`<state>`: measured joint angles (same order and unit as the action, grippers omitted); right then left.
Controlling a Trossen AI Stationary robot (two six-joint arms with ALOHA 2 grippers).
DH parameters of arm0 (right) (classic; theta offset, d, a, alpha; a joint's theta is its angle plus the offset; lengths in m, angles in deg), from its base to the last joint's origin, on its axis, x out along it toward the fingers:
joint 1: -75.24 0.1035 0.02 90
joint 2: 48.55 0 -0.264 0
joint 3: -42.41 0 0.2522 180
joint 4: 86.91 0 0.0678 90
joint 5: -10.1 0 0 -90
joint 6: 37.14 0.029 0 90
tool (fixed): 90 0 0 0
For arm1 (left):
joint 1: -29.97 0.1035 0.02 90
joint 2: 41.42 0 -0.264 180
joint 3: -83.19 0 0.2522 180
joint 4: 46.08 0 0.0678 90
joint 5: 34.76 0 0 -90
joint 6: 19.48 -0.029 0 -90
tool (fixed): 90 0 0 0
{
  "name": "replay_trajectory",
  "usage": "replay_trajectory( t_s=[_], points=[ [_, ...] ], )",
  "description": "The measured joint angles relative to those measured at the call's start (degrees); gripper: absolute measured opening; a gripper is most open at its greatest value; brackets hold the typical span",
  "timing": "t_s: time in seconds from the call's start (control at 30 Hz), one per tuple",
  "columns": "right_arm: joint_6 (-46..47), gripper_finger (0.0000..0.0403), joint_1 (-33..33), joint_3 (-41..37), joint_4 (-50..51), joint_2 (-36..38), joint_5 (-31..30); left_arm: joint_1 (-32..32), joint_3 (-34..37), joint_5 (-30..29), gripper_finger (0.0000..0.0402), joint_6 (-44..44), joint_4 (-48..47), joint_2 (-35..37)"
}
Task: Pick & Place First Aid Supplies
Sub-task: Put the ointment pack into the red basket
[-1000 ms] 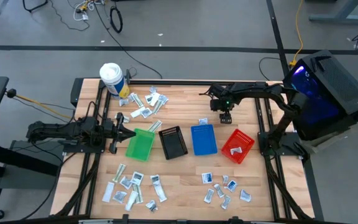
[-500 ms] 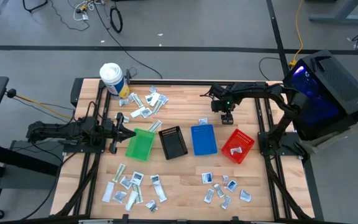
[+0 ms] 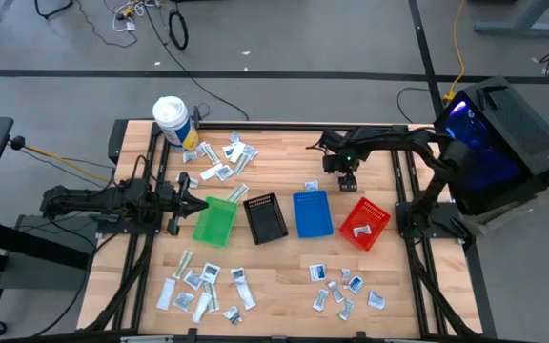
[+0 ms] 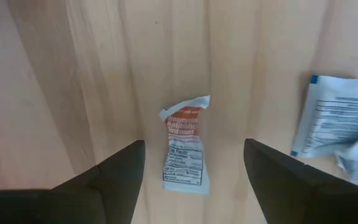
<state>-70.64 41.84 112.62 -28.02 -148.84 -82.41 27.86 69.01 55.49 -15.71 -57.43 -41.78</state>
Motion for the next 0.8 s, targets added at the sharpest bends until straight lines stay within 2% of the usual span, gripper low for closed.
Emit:
replay_trajectory(
  t_s=[0.23,0.37,0.8],
  points=[
    [-0.20,0.0273,0.91,0.11,-0.14,-0.71,-1.53,0.00,0.00,0.00,0.0032,0.00,0.00,0.01],
    [0.01,0.0259,0.89,0.11,0.05,-0.74,-1.36,0.00,0.01,0.00,0.0032,0.00,0.00,0.02],
    [0.95,0.0141,0.97,0.00,0.68,-0.86,-1.37,0.00,0.00,-0.01,0.0032,0.00,0.00,0.00]
  ],
)
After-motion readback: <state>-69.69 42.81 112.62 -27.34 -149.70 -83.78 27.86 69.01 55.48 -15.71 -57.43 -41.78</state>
